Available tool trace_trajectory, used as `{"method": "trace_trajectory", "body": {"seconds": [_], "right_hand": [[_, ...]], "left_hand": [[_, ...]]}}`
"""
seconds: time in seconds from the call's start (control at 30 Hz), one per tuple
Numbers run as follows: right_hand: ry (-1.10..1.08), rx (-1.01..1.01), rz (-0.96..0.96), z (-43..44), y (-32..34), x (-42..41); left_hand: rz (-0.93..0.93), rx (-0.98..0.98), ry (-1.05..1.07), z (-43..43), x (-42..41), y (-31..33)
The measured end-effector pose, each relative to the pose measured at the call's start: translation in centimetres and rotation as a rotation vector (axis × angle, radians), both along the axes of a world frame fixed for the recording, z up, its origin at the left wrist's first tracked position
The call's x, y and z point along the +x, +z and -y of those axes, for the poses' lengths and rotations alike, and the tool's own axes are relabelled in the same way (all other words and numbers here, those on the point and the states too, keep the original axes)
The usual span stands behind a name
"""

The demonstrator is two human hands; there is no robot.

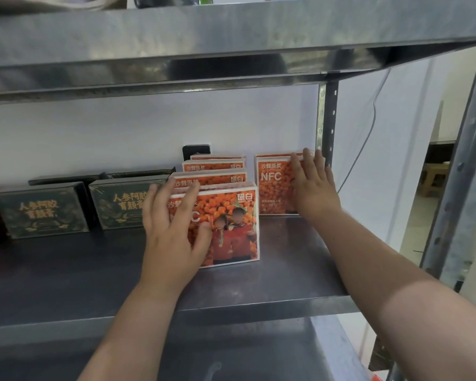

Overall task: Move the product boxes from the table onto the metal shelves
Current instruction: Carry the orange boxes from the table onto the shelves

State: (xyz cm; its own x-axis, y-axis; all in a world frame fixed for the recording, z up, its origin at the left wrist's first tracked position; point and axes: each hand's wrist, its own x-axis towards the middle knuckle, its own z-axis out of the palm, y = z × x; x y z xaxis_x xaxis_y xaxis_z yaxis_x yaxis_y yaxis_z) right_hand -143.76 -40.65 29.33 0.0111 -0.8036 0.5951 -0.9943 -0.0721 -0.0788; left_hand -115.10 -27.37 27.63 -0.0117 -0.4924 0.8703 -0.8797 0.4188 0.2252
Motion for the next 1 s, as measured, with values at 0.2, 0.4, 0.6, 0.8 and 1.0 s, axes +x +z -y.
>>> {"method": "trace_trajectory", "body": {"seconds": [0.2, 0.4, 0.6, 0.8, 1.0], "right_hand": [[0.076, -0.039, 0.094, -4.1, 0.6, 0.4], [0.119, 0.261, 0.191, -13.3, -2.1, 1.8], [0.098, 0.374, 0.03, -19.5, -5.0, 3.3], [0.097, 0.212, 0.018, -27.9, -11.1, 4.8], [0.02, 0.275, 0.123, -38.7, -16.4, 5.2]], "left_hand": [[-0.074, -0.222, -0.008, -1.2, 0.6, -0.5], [0.247, 0.051, -0.124, -5.3, 1.1, -4.3], [0.447, 0.251, -0.098, -7.4, 0.6, -6.9], [0.553, 0.33, -0.215, -11.0, -0.6, -9.9], [0.665, 0.436, -0.566, -15.8, -3.2, -13.8]]}}
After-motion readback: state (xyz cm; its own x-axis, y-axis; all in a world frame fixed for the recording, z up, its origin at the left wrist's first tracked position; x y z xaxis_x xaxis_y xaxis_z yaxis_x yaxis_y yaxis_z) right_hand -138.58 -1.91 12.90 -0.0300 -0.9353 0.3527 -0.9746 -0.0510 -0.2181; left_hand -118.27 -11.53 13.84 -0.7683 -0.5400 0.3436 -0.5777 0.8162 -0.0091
